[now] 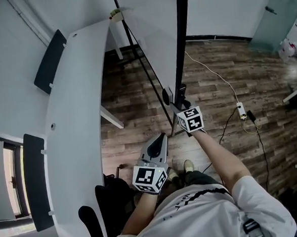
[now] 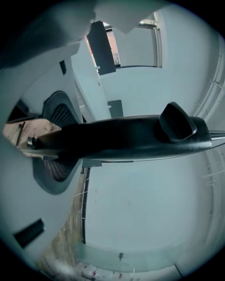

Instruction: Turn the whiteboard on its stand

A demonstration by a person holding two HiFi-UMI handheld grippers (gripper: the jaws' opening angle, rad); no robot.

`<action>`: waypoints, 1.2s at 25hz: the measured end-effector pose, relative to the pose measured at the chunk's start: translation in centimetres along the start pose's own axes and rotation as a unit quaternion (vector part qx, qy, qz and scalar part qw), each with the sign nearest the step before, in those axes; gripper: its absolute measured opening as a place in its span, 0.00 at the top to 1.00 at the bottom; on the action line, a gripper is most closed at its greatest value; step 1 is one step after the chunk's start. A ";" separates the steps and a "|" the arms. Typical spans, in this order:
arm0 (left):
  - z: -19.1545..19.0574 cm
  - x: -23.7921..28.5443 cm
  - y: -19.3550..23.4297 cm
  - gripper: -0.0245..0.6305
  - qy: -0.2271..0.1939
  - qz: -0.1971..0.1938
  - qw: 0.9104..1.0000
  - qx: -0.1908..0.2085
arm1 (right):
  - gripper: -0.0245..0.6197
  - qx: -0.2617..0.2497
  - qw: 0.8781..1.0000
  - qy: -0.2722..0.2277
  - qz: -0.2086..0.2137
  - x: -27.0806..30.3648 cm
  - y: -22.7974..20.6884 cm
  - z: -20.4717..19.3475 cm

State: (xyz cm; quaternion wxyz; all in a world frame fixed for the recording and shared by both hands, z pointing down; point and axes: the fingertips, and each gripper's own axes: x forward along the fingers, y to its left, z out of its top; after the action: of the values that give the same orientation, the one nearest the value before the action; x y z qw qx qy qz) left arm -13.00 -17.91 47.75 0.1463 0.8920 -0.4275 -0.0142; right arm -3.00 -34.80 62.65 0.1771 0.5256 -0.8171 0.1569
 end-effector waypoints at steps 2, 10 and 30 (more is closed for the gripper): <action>-0.4 0.1 -1.2 0.94 0.002 -0.007 1.000 0.000 | 0.66 0.000 1.000 -0.003 0.000 -0.9 -0.2 -0.4; -3.3 0.2 -6.0 0.94 0.012 -0.008 1.000 -0.007 | 0.66 -0.005 1.000 -0.008 0.007 -5.0 -1.1 -2.2; -6.4 -3.3 -18.2 0.94 0.018 0.088 0.996 0.001 | 0.67 -0.039 0.997 -0.010 0.072 -14.8 2.7 -7.7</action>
State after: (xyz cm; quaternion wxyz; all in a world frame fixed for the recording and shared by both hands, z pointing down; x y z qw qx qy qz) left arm -0.35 -3.06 48.54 0.1541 0.8511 -0.5016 0.0149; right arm 1.18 -18.42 62.55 0.1773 0.4595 -0.8602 0.1324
